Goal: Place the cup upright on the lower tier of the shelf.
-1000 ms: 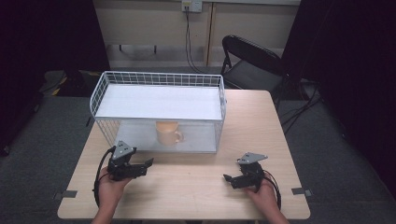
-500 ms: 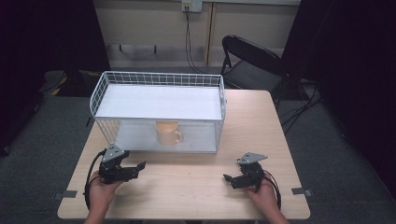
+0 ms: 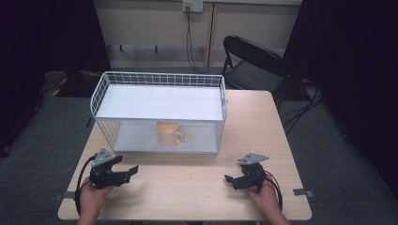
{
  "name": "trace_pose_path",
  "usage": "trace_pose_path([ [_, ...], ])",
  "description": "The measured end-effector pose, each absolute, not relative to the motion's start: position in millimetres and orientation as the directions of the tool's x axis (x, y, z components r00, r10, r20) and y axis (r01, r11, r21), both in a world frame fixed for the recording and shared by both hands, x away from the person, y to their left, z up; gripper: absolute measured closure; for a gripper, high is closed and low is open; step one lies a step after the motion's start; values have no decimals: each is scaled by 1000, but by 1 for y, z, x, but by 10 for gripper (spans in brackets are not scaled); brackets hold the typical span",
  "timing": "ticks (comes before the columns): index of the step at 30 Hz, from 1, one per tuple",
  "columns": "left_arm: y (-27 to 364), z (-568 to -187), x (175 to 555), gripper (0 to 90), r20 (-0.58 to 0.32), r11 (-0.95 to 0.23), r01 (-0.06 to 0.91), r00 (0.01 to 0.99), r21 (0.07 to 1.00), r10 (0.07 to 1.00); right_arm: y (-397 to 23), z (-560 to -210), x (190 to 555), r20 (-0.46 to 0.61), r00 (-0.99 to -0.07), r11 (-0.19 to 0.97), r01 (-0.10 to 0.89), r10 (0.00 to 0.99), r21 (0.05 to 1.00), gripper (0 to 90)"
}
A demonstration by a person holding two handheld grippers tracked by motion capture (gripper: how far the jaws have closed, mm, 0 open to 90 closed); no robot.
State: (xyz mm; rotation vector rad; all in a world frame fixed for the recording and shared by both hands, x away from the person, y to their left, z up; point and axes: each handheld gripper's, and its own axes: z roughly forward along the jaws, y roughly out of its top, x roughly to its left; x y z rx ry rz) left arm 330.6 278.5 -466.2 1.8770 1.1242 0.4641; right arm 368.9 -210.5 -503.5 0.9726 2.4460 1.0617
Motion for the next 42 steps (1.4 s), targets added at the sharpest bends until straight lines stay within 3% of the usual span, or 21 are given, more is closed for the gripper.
trace_pose_path([
  [19,302,-483,323,201,-120,-199,545,494,814,861,-211,-503,369,-7,-725,497,465,689,732,122],
  [42,302,-500,320,202,-43,-306,573,514,760,857,-210,-504,369,-9,-726,498,463,687,733,122],
])
